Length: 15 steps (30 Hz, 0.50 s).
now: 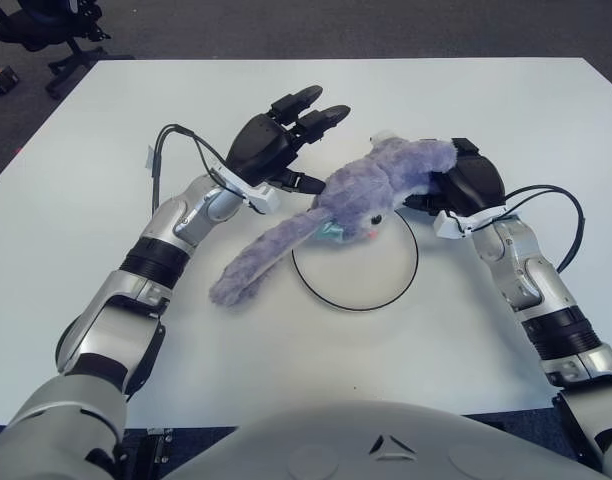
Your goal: Put the doll into the plate.
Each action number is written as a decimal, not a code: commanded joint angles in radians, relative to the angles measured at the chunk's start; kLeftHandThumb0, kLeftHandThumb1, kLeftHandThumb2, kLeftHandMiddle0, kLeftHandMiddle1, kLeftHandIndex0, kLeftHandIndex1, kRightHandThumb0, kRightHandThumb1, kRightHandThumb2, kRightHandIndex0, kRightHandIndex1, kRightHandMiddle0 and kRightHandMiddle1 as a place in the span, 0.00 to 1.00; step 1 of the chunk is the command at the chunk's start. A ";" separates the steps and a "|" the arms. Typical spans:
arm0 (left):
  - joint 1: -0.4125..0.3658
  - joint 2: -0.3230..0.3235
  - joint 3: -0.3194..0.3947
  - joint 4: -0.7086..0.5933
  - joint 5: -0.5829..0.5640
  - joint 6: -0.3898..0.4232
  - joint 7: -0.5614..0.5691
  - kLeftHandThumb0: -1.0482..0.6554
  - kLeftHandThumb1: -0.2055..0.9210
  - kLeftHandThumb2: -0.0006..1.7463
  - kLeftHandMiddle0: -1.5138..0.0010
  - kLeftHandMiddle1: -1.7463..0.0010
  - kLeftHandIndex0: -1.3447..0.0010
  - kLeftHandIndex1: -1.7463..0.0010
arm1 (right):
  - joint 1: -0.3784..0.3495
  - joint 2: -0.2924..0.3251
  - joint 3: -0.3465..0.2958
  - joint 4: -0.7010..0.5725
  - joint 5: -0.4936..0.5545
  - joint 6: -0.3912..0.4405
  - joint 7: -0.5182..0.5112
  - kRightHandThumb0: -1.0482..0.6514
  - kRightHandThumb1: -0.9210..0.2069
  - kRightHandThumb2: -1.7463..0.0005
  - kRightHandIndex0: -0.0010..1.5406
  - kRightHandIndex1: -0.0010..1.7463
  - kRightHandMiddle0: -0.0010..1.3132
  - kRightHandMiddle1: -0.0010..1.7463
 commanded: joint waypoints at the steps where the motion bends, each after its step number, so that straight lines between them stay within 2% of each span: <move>1: 0.014 -0.002 0.012 -0.008 -0.012 0.008 -0.010 0.12 1.00 0.27 0.77 1.00 0.70 0.95 | 0.007 -0.001 0.010 0.059 -0.007 -0.031 -0.038 0.39 0.24 0.53 0.40 1.00 0.31 0.97; 7: 0.014 -0.006 0.016 -0.007 -0.012 0.010 -0.014 0.12 1.00 0.27 0.77 1.00 0.70 0.95 | -0.007 0.003 0.000 0.083 0.009 -0.051 -0.075 0.38 0.28 0.47 0.51 1.00 0.31 1.00; 11: 0.014 -0.008 0.019 -0.007 -0.011 0.010 -0.016 0.12 1.00 0.27 0.77 1.00 0.70 0.95 | -0.011 0.004 0.000 0.091 0.015 -0.059 -0.082 0.38 0.29 0.46 0.54 1.00 0.31 1.00; 15: 0.014 -0.010 0.020 -0.002 -0.012 0.011 -0.016 0.12 1.00 0.27 0.77 1.00 0.70 0.95 | -0.040 -0.004 -0.034 0.074 0.114 -0.039 0.038 0.38 0.29 0.46 0.56 1.00 0.31 1.00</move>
